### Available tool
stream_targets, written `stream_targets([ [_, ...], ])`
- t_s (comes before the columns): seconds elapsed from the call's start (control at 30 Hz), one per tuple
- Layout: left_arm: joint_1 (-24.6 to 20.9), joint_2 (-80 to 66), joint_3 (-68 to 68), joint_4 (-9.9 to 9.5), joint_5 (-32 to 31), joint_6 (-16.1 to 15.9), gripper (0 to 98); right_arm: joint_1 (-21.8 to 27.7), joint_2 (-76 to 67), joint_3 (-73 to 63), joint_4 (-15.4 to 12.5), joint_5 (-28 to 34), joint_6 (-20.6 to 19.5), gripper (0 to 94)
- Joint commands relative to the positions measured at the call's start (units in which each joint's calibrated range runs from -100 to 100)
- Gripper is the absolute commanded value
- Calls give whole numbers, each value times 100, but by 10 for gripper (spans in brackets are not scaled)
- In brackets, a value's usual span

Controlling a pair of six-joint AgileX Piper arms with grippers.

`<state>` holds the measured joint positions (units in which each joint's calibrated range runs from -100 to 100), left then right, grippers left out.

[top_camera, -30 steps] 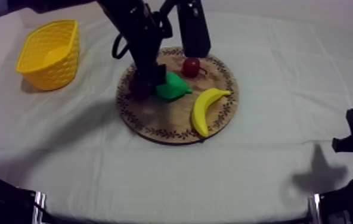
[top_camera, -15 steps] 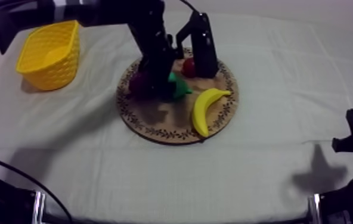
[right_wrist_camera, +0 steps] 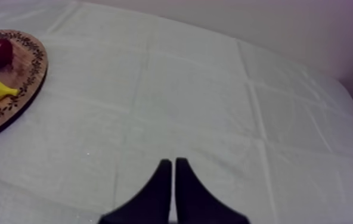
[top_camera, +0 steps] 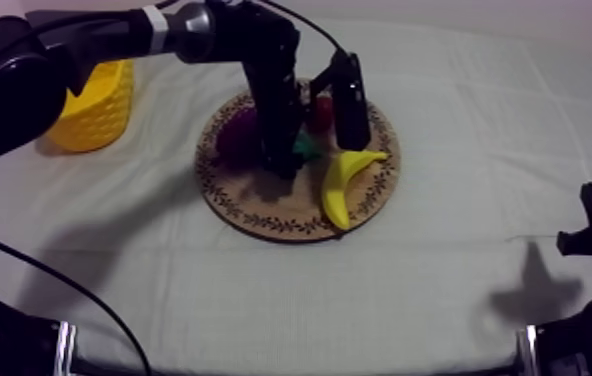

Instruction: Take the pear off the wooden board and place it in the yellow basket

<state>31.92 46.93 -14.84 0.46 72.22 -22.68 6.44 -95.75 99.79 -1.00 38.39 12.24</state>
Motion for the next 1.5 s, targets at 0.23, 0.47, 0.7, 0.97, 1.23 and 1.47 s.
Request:
stream_targets([
  [0.23, 3, 121, -138, -17, 83, 57, 648, 0, -1, -1, 0, 0, 4, 3],
  [0.47, -27, -337, 186, -92, 67, 279, 483, 0, -1, -1, 0, 0, 4, 3],
  [0.7, -180, -1589, 892, -63, 40, 484, 442, 0, -1, -1, 0, 0, 4, 3],
  [0.97, -728, -3649, 1065, 34, 318, 659, 454, 0, -1, -1, 0, 0, 1, 3],
  [1.23, -1571, -4913, 551, 115, 644, 648, 452, 0, -1, -1, 0, 0, 0, 3],
  [1.47, -2269, -5115, 675, 173, 366, 544, 449, 0, -1, -1, 0, 0, 0, 3],
])
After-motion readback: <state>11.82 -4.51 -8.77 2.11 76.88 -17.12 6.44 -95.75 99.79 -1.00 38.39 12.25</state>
